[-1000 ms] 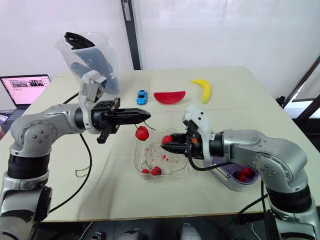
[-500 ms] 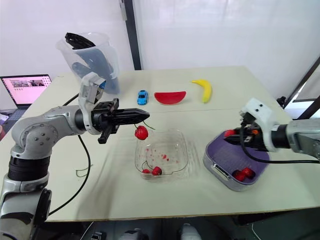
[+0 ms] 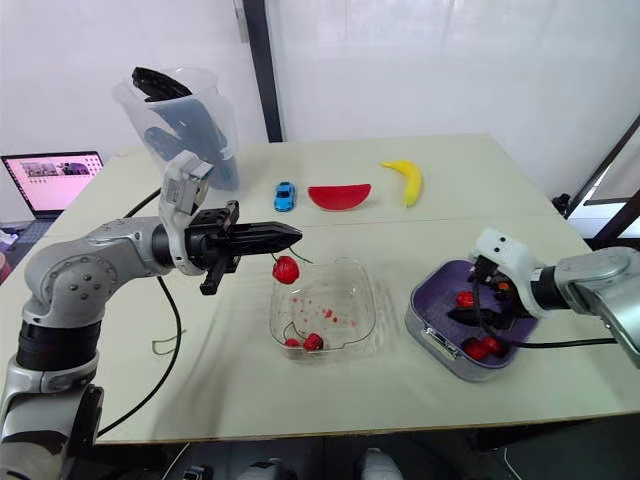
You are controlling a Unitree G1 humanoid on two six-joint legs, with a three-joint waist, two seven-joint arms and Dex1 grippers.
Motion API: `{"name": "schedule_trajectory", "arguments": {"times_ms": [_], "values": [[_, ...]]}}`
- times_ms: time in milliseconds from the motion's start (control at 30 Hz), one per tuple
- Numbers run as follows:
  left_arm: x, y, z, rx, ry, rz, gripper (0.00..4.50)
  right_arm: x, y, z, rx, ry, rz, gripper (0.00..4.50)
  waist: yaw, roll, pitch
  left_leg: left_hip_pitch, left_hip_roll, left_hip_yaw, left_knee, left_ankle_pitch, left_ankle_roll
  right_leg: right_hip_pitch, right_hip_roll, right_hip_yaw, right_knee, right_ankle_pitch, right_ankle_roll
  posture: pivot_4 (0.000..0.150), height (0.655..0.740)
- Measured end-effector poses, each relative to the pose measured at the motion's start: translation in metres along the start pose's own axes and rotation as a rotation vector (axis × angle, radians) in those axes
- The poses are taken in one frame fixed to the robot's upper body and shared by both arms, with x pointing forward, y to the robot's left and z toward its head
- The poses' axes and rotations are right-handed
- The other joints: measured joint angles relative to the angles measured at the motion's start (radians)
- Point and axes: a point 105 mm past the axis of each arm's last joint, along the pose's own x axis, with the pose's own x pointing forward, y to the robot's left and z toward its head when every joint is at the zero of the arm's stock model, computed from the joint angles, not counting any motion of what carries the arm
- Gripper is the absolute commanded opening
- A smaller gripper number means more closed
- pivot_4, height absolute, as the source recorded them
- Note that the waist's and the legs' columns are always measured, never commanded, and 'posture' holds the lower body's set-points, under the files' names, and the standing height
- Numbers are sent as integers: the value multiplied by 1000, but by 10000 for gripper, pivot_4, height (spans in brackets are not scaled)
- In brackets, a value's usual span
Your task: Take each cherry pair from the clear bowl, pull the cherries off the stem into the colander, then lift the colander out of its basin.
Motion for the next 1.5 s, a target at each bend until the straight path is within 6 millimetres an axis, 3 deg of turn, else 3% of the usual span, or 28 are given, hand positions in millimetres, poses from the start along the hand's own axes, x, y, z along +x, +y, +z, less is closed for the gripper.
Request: {"name": "schedule_trajectory", "arguments": {"times_ms": [133, 267, 333, 533, 833, 933, 1033, 1267, 1367, 1433, 1500], "values": [[1, 2, 1, -1, -12, 20, 0, -16, 5, 41, -82, -97, 15, 44244, -5, 0, 0, 1, 0, 0, -1, 0, 0, 0, 0, 0, 0, 0, 0, 1500, 7400], [3, -1, 6, 11, -41, 25, 0, -9, 52, 103, -139, -359, 221, 44244, -5, 0, 0, 1, 1, 0, -1, 0, -1, 0, 1, 0, 0, 0, 0, 1500, 7400], [4, 0, 6, 11, -44, 32, 0, -1, 72, 117, -150, -406, 296, 44244, 1, 0, 0, 0, 1, -1, 0, 0, 0, 0, 0, 0, 0, 0, 0, 1500, 7400], [5, -3, 11, 19, -54, 25, 0, 21, 113, 152, -103, -535, 461, 44244, 13, -1, 1, -1, -1, -2, 0, 0, 0, -1, -1, 0, -1, 0, 0, 1500, 7400], [5, -3, 13, 19, -59, 36, 0, 35, 136, 172, -48, -596, 519, 44244, 14, -1, 1, -1, -1, -2, 0, 0, 0, -1, -1, 0, 0, 0, 0, 1500, 7400], [5, -2, 13, 19, -60, 39, 0, 34, 139, 178, -52, -615, 515, 35178, 11, -1, 0, -1, -1, -2, 0, 0, 0, -1, -1, 0, 0, 0, 0, 1500, 7400], [5, -2, 13, 22, -62, 40, 0, 36, 138, 179, -45, -619, 504, 21180, 3, -1, 0, -1, -1, -2, 0, 0, 0, -1, -1, 0, 0, 0, 0, 1500, 7400], [6, -2, 14, 23, -68, 46, 0, 35, 135, 179, -45, -619, 478, 21180, -5, -1, 0, -1, 0, -2, 0, 0, 0, -1, 0, 0, 0, 0, 0, 1500, 7400], [6, -2, 14, 24, -69, 46, 0, 35, 134, 179, -46, -618, 476, 12737, -4, -1, 0, -1, -1, -2, 0, 0, 0, -1, 0, 0, 0, 0, 0, 1500, 7400], [6, -2, 14, 25, -69, 46, 0, 35, 134, 179, -46, -618, 476, 4700, -4, -1, 0, -1, -1, -2, 0, 0, 0, -1, 0, 0, 0, 0, 0, 1500, 7400], [6, -2, 14, 26, -70, 45, 0, 35, 134, 179, -47, -618, 475, 4700, -4, -1, 0, -1, -1, -2, 0, 0, 0, -1, 0, 0, 0, 0, 0, 1500, 7400]]}}
